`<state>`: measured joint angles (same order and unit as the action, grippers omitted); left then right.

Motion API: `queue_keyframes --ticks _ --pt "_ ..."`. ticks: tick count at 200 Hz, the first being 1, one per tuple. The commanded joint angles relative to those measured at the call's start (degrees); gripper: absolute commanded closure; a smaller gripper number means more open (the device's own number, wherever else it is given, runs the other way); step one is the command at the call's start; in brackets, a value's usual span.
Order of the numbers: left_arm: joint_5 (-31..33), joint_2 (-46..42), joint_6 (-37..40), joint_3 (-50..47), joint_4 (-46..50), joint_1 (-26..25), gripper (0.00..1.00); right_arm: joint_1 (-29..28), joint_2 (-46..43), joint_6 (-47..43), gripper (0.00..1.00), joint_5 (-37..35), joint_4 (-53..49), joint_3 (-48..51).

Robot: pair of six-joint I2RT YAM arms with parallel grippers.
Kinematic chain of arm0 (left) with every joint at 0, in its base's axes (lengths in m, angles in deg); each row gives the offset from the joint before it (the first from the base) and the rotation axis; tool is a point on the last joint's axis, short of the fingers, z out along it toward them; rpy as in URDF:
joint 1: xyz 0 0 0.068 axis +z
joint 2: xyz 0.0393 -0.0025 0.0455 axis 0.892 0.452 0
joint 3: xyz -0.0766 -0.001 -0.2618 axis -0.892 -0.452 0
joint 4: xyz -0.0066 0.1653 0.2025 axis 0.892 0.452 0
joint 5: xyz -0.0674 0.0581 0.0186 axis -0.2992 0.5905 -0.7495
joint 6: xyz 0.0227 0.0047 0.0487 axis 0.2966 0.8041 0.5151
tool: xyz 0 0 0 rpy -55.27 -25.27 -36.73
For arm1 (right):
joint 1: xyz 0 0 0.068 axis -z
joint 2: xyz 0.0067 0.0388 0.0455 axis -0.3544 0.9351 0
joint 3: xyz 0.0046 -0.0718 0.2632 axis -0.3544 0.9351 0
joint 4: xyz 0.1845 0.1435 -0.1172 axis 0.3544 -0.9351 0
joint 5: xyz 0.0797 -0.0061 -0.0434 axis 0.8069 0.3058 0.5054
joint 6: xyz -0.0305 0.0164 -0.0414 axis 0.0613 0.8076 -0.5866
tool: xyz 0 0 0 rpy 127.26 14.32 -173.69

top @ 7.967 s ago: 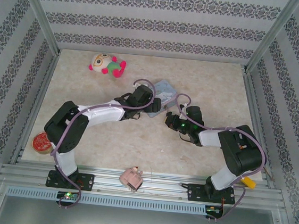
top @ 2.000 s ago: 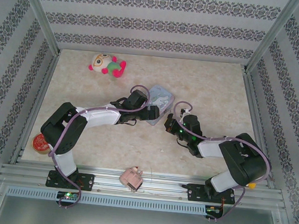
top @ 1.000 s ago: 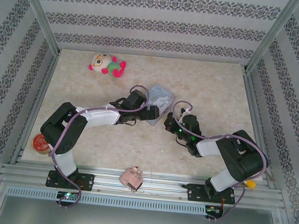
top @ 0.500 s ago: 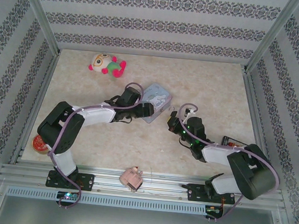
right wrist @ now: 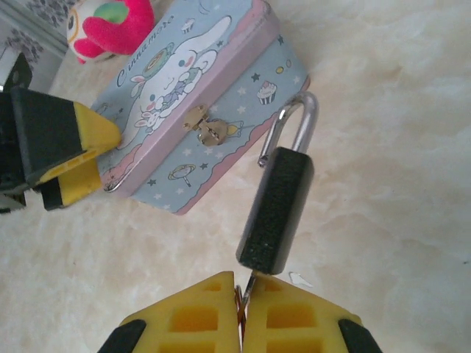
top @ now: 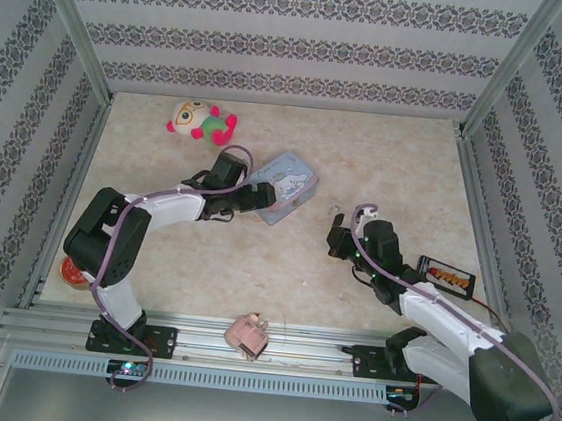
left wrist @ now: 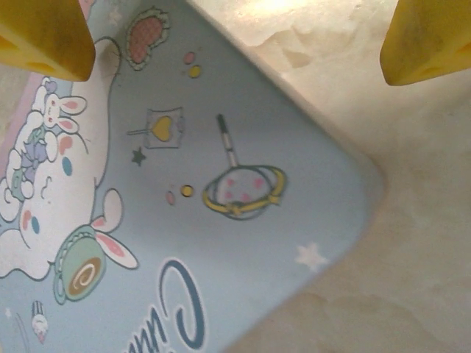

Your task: Unlock the padlock with the key

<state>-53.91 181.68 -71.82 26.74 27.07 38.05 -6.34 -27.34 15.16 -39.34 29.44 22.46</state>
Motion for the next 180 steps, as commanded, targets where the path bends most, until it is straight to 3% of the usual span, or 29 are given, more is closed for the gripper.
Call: queue_keyframes --ticks 1,56,81,106,180 --pt "-0.90 -3.03 1.61 2.12 3.26 0.74 0.01 0.59 -3.39 -8.53 1.00 -1.41 -11.95 -4.25" --pt "-1.50 -5.70 0.03 1.46 3.75 1.34 0.01 4.59 -1.58 -17.53 1.00 -2.03 -25.46 -11.32" --pt "-1.27 -7.53 -0.20 -0.19 3.39 1.74 0.01 7.58 2.55 -20.31 1.00 3.93 -26.13 -14.20" --pt "-1.18 -9.51 -0.66 -2.09 2.67 2.38 0.01 9.45 8.56 -22.16 1.00 2.01 -29.53 -18.92" --pt "-1.29 -12.32 -1.65 -5.07 2.04 3.61 0.01 14.52 23.34 -29.62 1.00 4.94 -36.57 -27.86"
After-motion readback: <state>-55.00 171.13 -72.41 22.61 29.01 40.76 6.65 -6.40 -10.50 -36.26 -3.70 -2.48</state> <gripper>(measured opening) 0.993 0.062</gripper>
